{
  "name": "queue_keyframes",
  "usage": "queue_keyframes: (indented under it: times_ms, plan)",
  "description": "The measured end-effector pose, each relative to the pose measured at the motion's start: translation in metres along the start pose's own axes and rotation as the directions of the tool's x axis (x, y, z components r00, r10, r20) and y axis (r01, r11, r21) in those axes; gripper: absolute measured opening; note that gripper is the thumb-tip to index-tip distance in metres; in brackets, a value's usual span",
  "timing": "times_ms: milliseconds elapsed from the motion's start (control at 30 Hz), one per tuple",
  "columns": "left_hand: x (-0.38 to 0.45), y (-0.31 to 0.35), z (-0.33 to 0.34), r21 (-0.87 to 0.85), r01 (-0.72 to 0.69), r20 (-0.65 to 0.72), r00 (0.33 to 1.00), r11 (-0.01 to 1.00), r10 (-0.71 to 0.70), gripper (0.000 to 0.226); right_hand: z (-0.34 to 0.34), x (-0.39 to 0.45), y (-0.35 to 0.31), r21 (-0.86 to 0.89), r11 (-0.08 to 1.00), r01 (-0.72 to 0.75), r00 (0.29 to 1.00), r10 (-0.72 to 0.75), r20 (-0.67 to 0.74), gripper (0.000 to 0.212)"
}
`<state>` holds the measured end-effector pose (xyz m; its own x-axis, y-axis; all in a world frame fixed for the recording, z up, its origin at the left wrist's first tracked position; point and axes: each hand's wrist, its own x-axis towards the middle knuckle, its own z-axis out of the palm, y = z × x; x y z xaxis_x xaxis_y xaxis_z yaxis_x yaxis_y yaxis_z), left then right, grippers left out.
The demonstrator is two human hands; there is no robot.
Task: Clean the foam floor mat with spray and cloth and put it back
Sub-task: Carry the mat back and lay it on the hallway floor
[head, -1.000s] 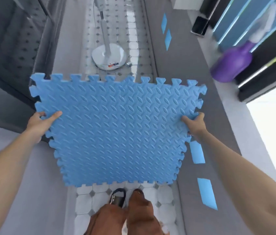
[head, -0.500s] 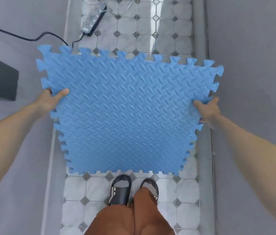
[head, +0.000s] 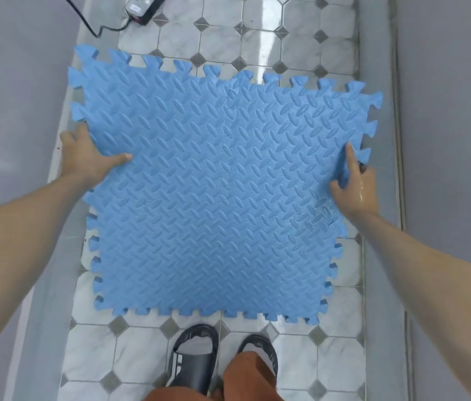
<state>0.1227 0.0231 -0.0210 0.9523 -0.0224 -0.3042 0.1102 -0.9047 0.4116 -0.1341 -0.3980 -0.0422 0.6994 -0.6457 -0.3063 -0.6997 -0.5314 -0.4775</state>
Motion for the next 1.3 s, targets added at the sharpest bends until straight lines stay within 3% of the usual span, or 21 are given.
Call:
queue_keyframes:
  times_ms: [133,267,433,767,967,1133,1300]
  plan:
    - [0.007,-0.015,0.018,0.082,-0.104,0.047,0.994,0.991,0.101,0.131,0.017,0.004,0.02,-0.182,0.975,0.128,0.99,-0.114,0.083,0.103]
    - [0.013,-0.028,0.035,0.197,-0.162,0.081,0.986,0.967,0.148,0.143,0.034,0.006,0.03,-0.31,0.938,0.158,0.98,-0.111,0.165,0.127]
    - [0.03,-0.044,0.062,0.291,-0.219,0.157,0.971,0.931,0.179,0.155,0.055,0.018,0.042,-0.372,0.915,0.159,0.977,-0.092,0.192,0.133]
    - [0.058,-0.06,0.118,0.299,-0.185,0.251,0.962,0.936,0.11,0.139,0.105,0.055,0.059,-0.417,0.884,0.213,0.956,-0.1,0.278,0.128]
    - [0.035,-0.045,0.141,0.375,-0.341,0.427,0.889,0.862,0.166,0.123,0.126,0.037,0.038,-0.555,0.791,0.259,0.954,-0.12,0.274,0.107]
    - [-0.032,-0.006,0.103,0.343,-0.4,0.506,0.841,0.85,0.191,0.114,0.092,-0.026,-0.004,-0.535,0.791,0.295,0.927,-0.101,0.362,0.101]
    - [-0.104,0.062,0.008,0.3,-0.453,0.571,0.79,0.839,0.222,0.088,-0.003,-0.086,-0.078,-0.46,0.864,0.206,0.931,-0.028,0.364,0.094]
